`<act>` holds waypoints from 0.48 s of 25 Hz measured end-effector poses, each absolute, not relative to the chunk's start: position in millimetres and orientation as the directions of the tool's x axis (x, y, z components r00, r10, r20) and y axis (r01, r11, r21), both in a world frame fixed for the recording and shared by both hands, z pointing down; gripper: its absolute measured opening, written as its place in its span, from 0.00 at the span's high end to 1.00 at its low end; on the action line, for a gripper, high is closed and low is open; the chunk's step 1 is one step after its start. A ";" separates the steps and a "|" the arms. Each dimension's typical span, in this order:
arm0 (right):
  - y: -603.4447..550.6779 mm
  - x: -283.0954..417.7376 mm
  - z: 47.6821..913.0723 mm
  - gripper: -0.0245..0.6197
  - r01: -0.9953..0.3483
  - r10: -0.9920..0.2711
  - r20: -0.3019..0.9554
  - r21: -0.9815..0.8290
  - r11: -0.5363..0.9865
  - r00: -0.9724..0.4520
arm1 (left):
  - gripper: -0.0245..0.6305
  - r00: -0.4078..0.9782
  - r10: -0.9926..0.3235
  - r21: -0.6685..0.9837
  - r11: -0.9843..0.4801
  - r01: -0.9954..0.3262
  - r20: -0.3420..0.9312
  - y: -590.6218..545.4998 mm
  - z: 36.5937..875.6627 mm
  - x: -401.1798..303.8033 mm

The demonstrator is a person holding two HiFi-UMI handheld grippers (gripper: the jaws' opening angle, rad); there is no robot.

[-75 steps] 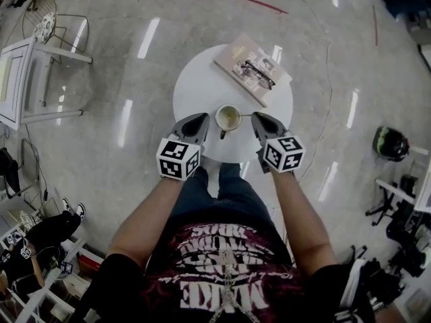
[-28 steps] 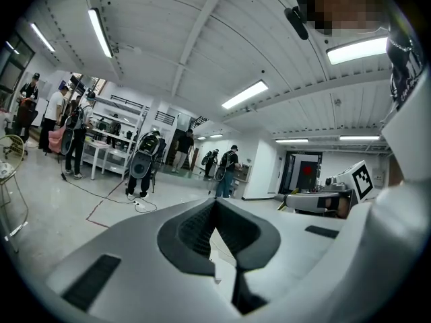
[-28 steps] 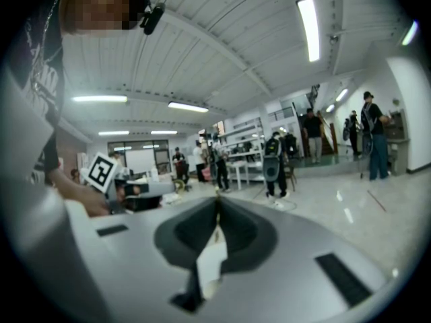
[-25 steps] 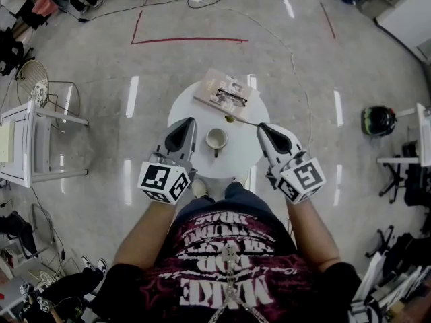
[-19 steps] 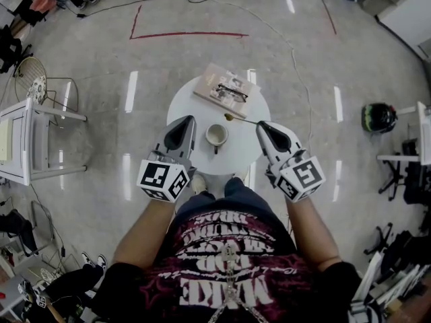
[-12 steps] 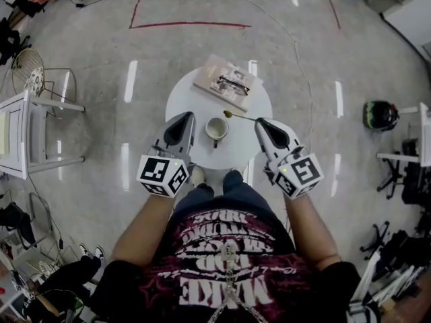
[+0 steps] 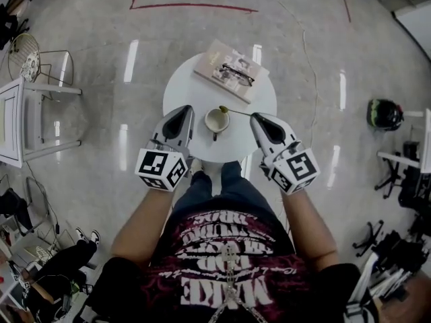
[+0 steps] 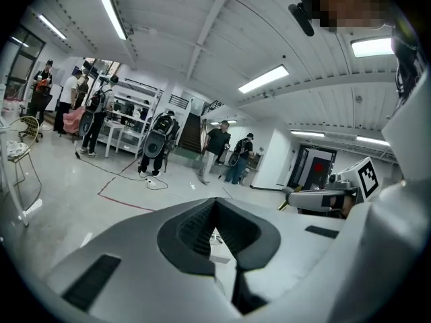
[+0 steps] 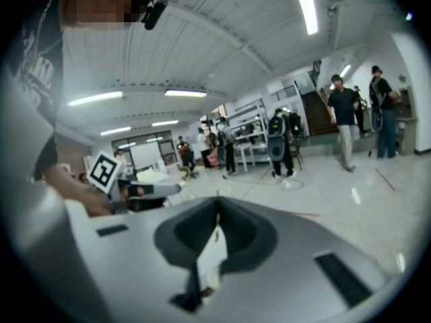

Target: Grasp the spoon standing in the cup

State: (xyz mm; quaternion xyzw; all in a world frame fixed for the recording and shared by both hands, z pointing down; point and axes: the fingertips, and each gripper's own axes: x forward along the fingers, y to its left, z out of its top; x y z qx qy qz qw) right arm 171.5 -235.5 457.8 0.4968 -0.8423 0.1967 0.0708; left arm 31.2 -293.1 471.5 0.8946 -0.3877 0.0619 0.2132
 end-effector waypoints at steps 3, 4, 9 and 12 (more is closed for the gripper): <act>-243.9 164.9 478.6 0.91 -0.859 -0.790 0.343 -0.277 0.432 -0.508 | 0.93 0.683 -0.663 0.346 -0.592 -0.728 0.305 -299.1 493.2 28.2; -245.6 162.2 486.4 0.91 -0.856 -0.782 0.355 -0.282 0.433 -0.512 | 0.93 0.680 -0.662 0.349 -0.585 -0.732 0.316 -299.9 501.0 26.7; -250.3 158.1 529.5 0.91 -0.849 -0.744 0.413 -0.309 0.428 -0.525 | 0.93 0.668 -0.650 0.358 -0.564 -0.744 0.363 -299.1 535.2 25.7; -250.2 159.6 557.3 0.91 -0.848 -0.724 0.447 -0.339 0.407 -0.525 | 0.93 0.662 -0.640 0.361 -0.554 -0.750 0.390 -297.5 555.5 25.1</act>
